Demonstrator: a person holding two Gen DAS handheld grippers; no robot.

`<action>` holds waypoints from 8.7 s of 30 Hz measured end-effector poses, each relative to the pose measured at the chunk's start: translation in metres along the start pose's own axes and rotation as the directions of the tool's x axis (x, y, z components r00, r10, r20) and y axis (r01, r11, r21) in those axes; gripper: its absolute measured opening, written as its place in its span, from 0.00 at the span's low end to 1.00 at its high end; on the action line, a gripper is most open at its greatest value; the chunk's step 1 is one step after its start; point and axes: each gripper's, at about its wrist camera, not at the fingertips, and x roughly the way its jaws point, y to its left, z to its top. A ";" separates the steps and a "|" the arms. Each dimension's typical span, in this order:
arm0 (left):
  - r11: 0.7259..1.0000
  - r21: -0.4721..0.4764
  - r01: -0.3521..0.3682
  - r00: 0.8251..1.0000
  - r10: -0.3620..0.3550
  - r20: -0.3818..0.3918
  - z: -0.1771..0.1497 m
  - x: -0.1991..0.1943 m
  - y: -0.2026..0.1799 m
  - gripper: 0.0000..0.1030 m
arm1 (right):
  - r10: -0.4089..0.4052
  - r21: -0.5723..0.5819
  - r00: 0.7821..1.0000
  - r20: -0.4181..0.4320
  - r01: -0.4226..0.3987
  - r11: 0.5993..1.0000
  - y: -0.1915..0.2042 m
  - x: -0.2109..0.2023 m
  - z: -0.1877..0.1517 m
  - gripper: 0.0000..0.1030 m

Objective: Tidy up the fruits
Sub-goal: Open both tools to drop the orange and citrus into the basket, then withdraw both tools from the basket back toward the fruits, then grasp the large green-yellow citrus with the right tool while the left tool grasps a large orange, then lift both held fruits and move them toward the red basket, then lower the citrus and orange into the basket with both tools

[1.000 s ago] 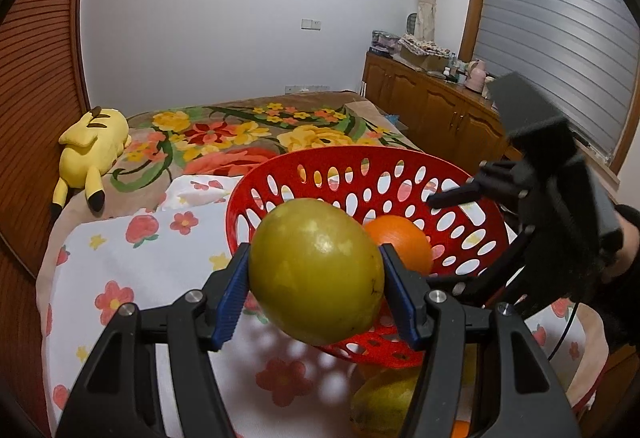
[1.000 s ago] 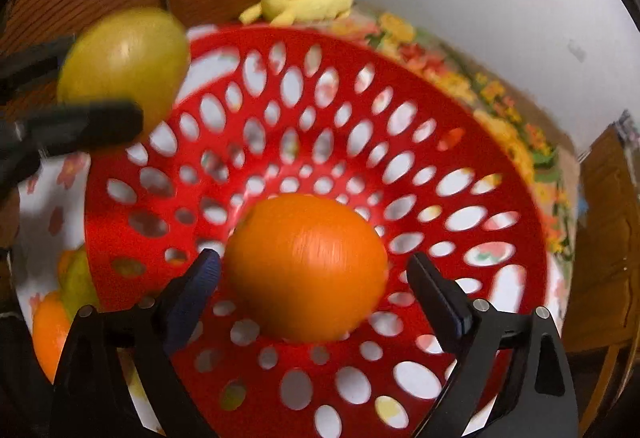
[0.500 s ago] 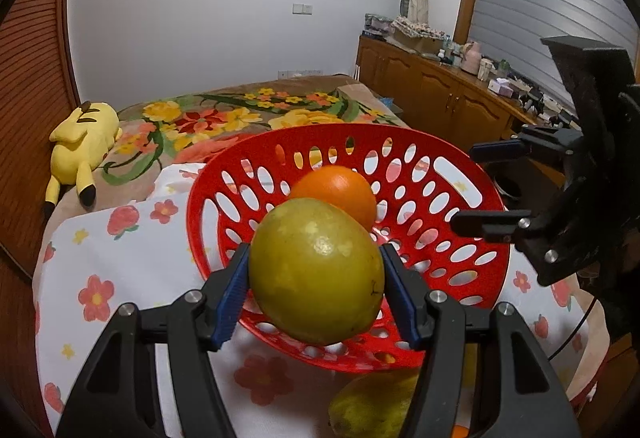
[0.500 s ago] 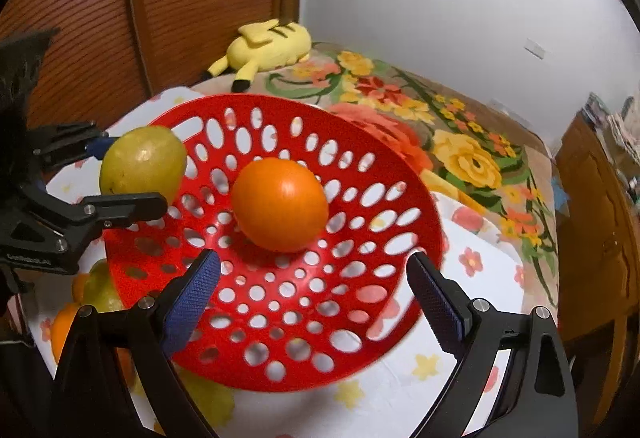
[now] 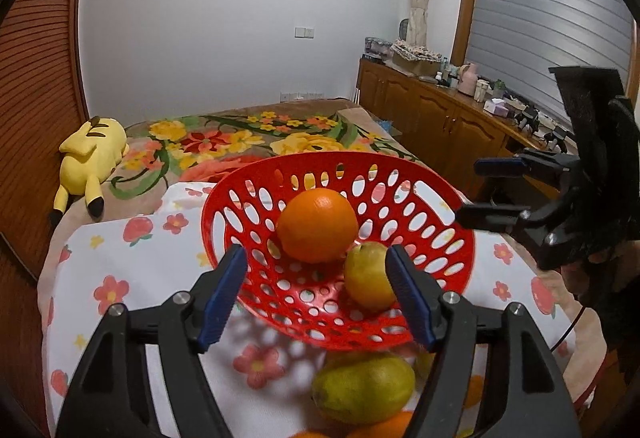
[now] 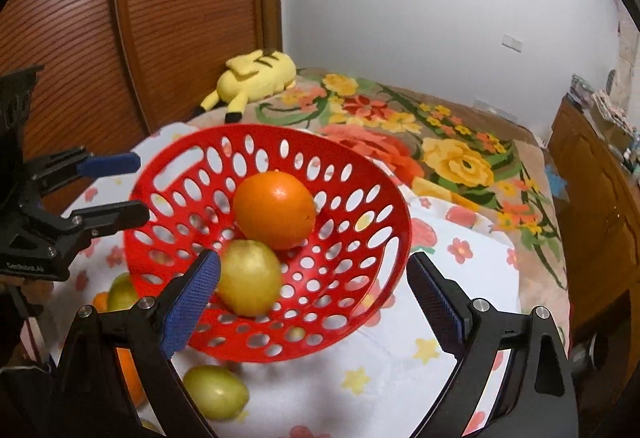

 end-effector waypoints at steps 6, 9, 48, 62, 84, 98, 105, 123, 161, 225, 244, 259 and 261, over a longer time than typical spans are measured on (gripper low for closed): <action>1.000 0.003 0.000 1.000 0.000 0.012 -0.009 -0.017 -0.006 0.72 | -0.040 0.042 0.995 0.087 0.036 0.998 0.005 -0.034 -0.006 0.93; 1.000 0.010 0.000 1.000 -0.001 0.019 -0.015 -0.027 -0.013 0.72 | -0.047 0.059 0.991 0.125 0.040 0.997 0.011 -0.051 -0.009 0.93; 0.998 -0.027 -0.059 0.996 0.060 0.059 -0.106 -0.090 -0.021 0.83 | 0.011 0.187 0.986 0.169 -0.044 0.981 0.105 -0.074 -0.159 0.91; 0.998 -0.054 -0.017 1.000 0.016 -0.018 -0.136 -0.075 -0.019 0.83 | 0.039 0.183 0.993 0.111 -0.059 0.981 0.116 -0.050 -0.179 0.90; 0.996 -0.083 0.009 0.999 -0.012 -0.043 -0.146 -0.069 -0.017 0.83 | 0.120 0.156 0.991 0.063 -0.129 0.979 0.127 -0.027 -0.189 0.78; 0.999 -0.033 0.031 0.999 -0.032 -0.042 -0.133 -0.061 -0.033 0.83 | 0.160 0.151 0.986 0.052 -0.166 0.974 0.127 -0.026 -0.192 0.56; 0.999 0.004 0.038 0.998 -0.038 -0.049 -0.124 -0.055 -0.043 0.83 | 0.096 0.177 0.992 0.085 -0.110 0.978 0.104 -0.044 -0.194 0.56; 0.998 0.062 0.032 0.994 -0.026 -0.103 -0.118 -0.033 -0.058 0.84 | 0.017 0.244 0.995 0.101 -0.042 0.969 0.066 -0.057 -0.200 0.56; 0.998 0.032 0.052 0.995 -0.049 -0.092 -0.141 -0.050 -0.048 0.86 | 0.018 0.239 0.997 0.074 -0.036 0.970 0.068 -0.046 -0.203 0.56; 0.998 0.042 0.036 0.996 -0.039 0.084 -0.021 -0.040 -0.023 0.84 | -0.004 0.102 0.973 0.230 -0.020 0.995 0.044 -0.059 -0.070 0.56; 0.997 0.078 0.008 1.000 -0.010 0.024 -0.007 0.000 -0.034 0.85 | -0.003 0.105 0.974 0.228 -0.022 0.994 0.021 -0.039 -0.041 0.56; 0.996 0.075 -0.047 0.996 0.041 0.077 0.007 0.007 -0.035 0.86 | 0.009 0.127 0.980 0.198 -0.035 0.991 0.011 -0.015 -0.034 0.56; 0.996 0.073 -0.045 0.996 0.039 0.084 0.013 0.003 -0.033 0.86 | 0.012 0.130 0.981 0.196 -0.038 0.991 0.010 -0.012 -0.032 0.56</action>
